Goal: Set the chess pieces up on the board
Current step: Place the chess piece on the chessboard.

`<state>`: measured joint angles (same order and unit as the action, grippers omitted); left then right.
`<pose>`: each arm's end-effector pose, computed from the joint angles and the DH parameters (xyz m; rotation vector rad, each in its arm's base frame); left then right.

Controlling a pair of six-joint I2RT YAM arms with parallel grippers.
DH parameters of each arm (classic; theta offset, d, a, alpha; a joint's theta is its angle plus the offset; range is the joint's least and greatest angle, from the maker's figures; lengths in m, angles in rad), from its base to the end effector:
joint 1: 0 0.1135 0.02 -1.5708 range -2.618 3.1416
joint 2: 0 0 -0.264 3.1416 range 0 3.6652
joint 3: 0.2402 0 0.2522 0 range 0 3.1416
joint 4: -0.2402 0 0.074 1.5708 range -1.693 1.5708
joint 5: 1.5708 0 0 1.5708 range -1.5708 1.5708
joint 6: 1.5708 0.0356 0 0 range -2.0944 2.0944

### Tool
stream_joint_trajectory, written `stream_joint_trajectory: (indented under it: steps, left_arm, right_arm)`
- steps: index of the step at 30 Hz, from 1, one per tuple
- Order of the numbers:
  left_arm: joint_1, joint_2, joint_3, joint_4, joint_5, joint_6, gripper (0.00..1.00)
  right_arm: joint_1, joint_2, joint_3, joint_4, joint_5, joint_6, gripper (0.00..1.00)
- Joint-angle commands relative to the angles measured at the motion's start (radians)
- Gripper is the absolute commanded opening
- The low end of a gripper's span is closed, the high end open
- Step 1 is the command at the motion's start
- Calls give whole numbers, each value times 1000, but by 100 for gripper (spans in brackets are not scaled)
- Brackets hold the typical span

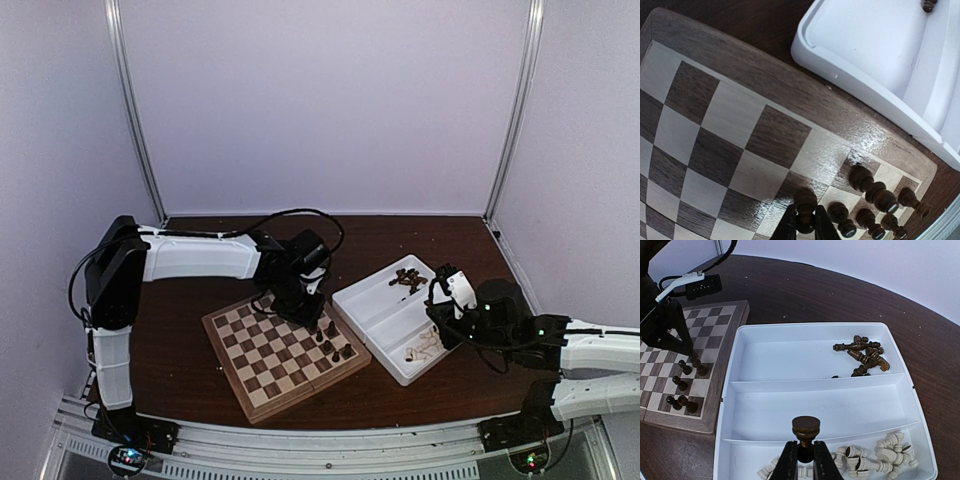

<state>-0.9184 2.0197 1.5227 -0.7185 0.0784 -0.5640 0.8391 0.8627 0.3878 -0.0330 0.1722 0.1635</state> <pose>0.2507 -0.3327 0.1846 0.5314 2.8512 -0.4355 0.1307 0.1365 0.2023 -0.5945 2.0137 0.4337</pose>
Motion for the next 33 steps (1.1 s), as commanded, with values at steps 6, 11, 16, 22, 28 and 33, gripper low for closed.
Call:
stream_joint_trajectory:
  steps: [6, 11, 16, 22, 28, 33]
  left_arm:
    - [-7, 1, 54, -21, -32, 13, 24]
    - [-8, -13, 62, -21, -6, 13, 28]
    - [-15, -108, 43, -21, -54, 12, 30]
    - [-49, -304, -31, -13, -159, 38, 37]
    - [-75, -522, -235, 109, -208, 84, 38]
    - [-74, -748, -470, 290, -197, 88, 44]
  right_arm:
    - [-6, 3, -3, 11, 0, 7, 10]
    - [-6, 6, -3, 11, -1, 7, 11]
    - [-7, 9, -1, 11, -3, 8, 11]
    - [-7, 29, 25, -9, -58, 10, 11]
    - [3, 176, 215, -169, -328, 25, 11]
    - [136, 352, 467, -375, -329, -1, 11]
